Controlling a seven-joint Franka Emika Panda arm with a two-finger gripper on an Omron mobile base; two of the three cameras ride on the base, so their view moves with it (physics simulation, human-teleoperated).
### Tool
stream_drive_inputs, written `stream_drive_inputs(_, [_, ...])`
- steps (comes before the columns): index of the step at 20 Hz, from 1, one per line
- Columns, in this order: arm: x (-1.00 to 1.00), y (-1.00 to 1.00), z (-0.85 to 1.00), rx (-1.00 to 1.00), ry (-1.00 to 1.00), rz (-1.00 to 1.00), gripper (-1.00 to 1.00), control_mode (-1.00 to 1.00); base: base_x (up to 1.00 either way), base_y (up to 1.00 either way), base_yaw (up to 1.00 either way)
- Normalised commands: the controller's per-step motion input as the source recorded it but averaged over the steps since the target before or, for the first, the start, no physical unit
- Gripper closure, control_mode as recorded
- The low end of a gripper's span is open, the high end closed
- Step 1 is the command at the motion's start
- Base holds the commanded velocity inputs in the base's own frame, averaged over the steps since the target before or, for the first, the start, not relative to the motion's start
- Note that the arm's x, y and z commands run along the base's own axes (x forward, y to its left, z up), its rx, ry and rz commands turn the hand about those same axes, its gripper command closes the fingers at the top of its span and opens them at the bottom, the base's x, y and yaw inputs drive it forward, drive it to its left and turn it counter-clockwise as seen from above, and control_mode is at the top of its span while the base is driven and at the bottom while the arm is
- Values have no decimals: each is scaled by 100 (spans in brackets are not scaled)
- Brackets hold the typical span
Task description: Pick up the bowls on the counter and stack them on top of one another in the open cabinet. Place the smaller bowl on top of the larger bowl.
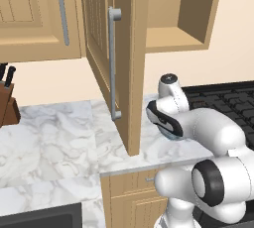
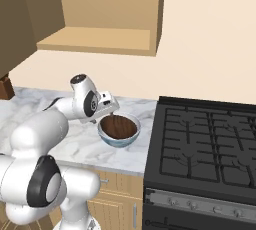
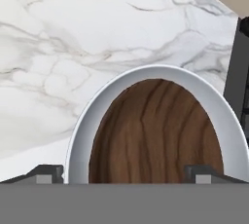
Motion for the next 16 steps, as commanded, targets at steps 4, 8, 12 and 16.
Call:
stream_drive_inputs(4, [-13,1,-2,1,-1,0,-100,-100,0,0,0])
stream_drive_inputs(8, [-18,6,-6,0,-4,0,-100,-100,0,0,0])
stream_drive_inputs(12, [-15,11,-3,0,-4,0,-100,-100,0,0,0])
stream_drive_inputs(16, [-11,13,0,0,-3,0,-100,-100,0,0,0])
